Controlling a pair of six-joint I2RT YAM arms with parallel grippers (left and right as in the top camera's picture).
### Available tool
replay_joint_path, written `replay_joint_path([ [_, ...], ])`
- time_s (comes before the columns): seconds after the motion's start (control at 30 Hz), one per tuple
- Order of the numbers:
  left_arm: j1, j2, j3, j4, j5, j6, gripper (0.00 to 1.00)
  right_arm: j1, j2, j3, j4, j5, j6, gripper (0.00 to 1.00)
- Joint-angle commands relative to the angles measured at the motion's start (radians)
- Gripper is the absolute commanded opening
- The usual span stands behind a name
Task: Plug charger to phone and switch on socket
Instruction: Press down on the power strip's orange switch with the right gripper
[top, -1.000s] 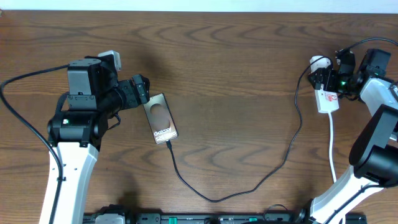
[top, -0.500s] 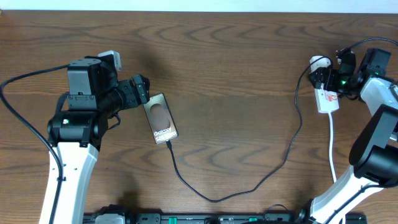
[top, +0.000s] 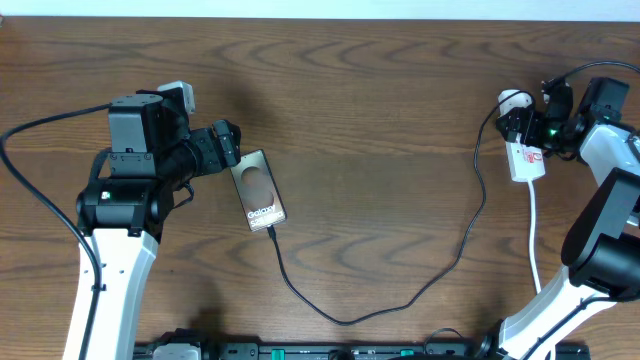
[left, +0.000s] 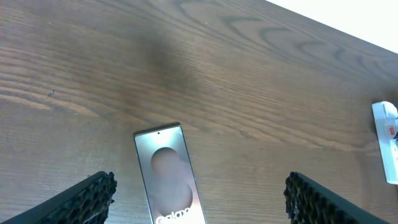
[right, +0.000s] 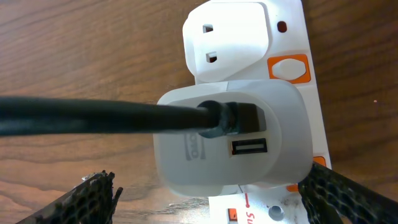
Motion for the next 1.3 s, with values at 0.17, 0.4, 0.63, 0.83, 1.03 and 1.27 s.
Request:
replay_joint_path([
  [0.17, 0.005, 0.005, 0.001, -0.004, 0.008, 0.016, 0.89, 0.058, 0.027, -0.004, -0.017, -0.05, 0.029, 0.92],
  [0.4, 0.005, 0.005, 0.001, -0.004, 0.008, 0.016, 0.89, 0.066, 0.034, -0.005, -0.013, -0.05, 0.045, 0.92],
  [0.63, 0.005, 0.005, 0.001, -0.004, 0.008, 0.016, 0.89, 0.066, 0.052, -0.005, -0.014, -0.078, 0.071, 0.91],
  [0.83, 0.005, 0.005, 0.001, -0.004, 0.008, 0.016, 0.89, 0.066, 0.052, -0.005, -0.017, -0.108, 0.079, 0.89],
  [1.03, 0.005, 0.005, 0.001, -0.004, 0.008, 0.016, 0.89, 0.066, 0.052, -0.022, -0.017, -0.112, 0.082, 0.89],
  [1.27, 0.005, 0.005, 0.001, -0.004, 0.008, 0.016, 0.89, 0.066, 0.052, -0.046, -0.018, -0.126, 0.082, 0.89],
])
